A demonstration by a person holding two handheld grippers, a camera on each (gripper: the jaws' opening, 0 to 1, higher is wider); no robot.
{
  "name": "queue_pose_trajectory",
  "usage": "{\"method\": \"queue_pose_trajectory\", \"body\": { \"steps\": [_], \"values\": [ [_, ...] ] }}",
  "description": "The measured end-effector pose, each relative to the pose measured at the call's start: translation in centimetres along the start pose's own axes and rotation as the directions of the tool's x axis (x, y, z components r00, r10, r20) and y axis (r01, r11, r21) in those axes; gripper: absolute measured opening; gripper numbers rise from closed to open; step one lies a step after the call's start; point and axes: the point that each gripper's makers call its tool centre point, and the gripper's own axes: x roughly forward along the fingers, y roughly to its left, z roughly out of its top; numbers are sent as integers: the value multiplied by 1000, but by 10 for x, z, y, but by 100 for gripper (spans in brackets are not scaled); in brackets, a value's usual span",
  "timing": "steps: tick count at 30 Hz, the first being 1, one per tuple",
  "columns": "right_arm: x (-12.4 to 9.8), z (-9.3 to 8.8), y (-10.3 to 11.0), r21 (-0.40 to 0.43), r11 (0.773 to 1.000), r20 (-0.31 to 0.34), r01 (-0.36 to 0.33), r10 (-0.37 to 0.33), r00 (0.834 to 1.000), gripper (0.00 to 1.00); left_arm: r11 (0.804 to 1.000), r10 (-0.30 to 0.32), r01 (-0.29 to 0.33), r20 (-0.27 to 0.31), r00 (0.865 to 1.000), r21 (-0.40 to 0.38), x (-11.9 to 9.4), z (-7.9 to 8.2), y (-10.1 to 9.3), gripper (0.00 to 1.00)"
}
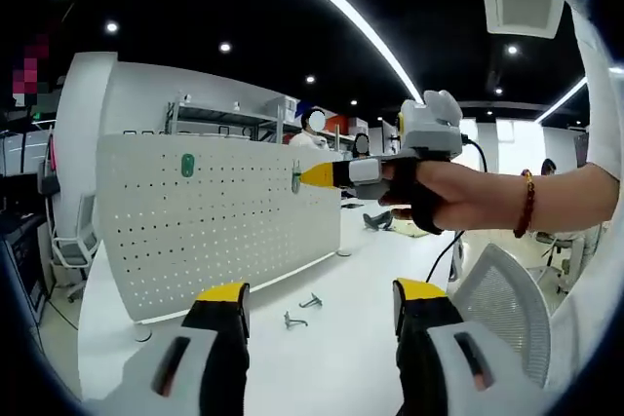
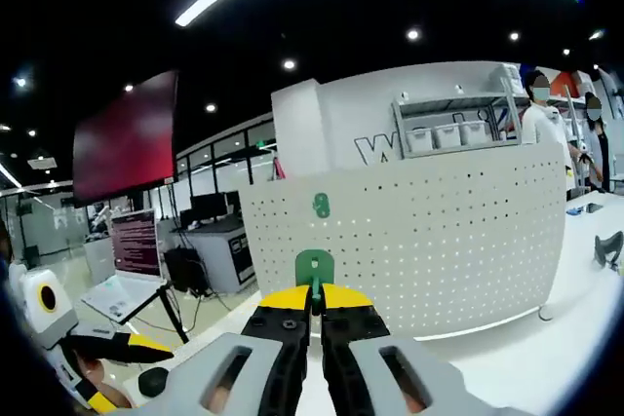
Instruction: Insert the hook assembly into the mounting plate slot until the hook locks in place.
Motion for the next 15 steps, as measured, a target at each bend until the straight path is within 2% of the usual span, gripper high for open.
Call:
{"method": "queue_pose_trajectory", "body": {
  "steps": [4,7,15],
  "values": [
    [7,5,-3,-14,1000,8,7,-7,1000,2,1000,21,-21,-9,1000,-11,0,0,4,61],
    [15,11,-7,-31,999,22,10,-10,1000,2,1000,18,-19,21,1000,10,2,9,2,61],
    [39,15,-12,-36,999,22,19,-19,1000,2,999,23,-23,22,1000,35,5,16,4,64]
  ]
}}
